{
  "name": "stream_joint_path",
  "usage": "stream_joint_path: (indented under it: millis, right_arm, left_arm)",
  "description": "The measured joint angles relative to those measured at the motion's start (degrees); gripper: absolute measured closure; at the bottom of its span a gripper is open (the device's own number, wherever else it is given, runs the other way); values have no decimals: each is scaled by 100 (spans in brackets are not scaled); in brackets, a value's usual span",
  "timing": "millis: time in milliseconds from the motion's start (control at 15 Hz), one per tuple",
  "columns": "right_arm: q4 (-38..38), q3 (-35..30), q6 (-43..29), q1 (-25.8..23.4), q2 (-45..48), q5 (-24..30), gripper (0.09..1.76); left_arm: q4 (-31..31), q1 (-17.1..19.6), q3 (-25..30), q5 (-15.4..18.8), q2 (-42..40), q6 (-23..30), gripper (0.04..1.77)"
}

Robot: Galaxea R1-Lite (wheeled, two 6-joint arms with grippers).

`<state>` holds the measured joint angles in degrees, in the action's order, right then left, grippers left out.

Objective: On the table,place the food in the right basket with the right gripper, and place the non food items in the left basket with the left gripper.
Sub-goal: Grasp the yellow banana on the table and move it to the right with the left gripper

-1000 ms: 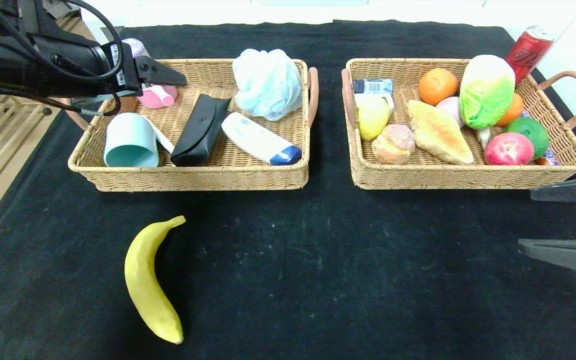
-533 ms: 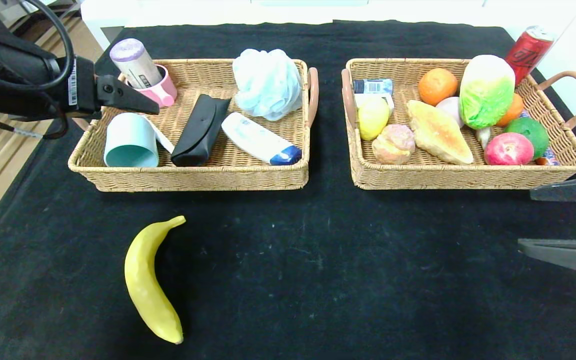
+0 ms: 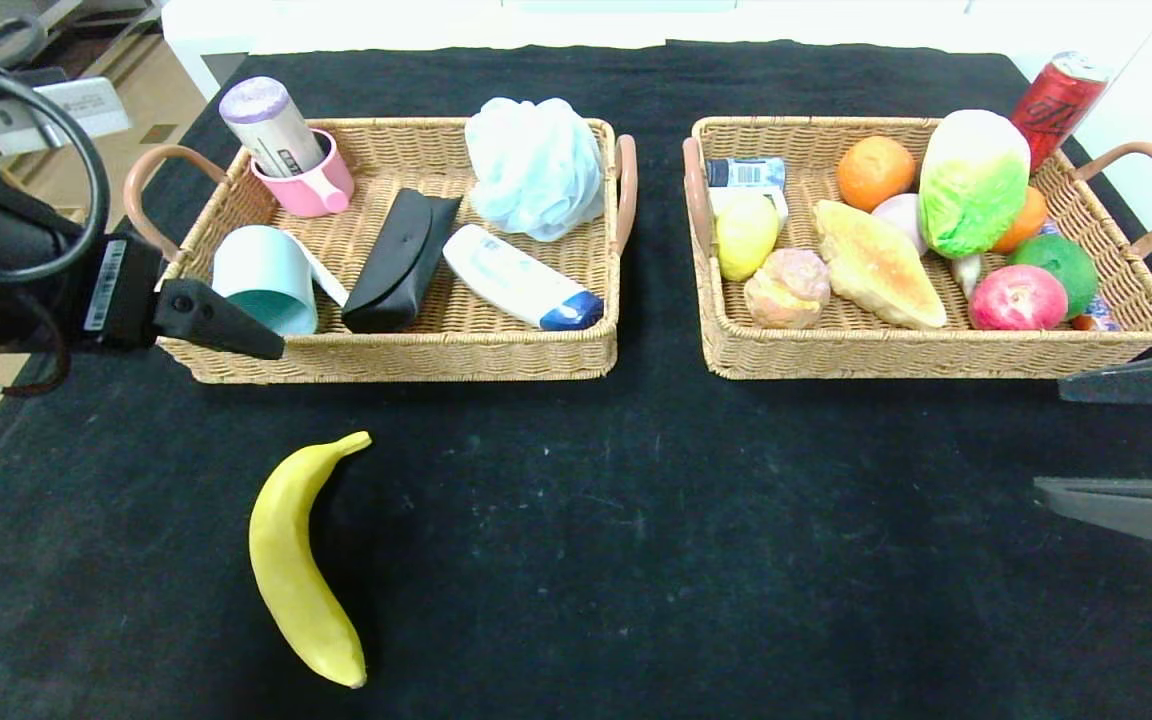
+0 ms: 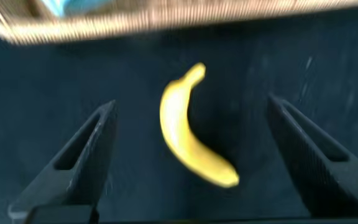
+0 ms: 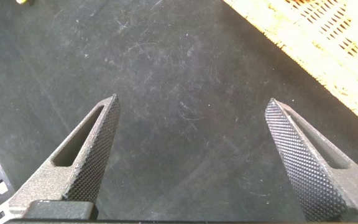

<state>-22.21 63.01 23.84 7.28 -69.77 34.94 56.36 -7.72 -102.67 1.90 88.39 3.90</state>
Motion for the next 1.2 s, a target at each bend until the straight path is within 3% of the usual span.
stream_joint_path:
  millis: [267, 667, 933, 1200]
  right_arm:
    - [2, -6, 0, 7, -10, 0, 14]
    - [2, -11, -1, -1, -21, 0, 14]
    - [2, -9, -1, -1, -21, 0, 14]
    - [0, -4, -1, -1, -21, 0, 14]
  left_arm:
    - [54, 0, 689, -219, -79, 89, 11]
    - [-27, -11, 1613, -219, -79, 116, 10]
    - [-560, -79, 2213, -232, 13, 251, 10]
    - [-700, -168, 2415, -252, 190, 397, 10]
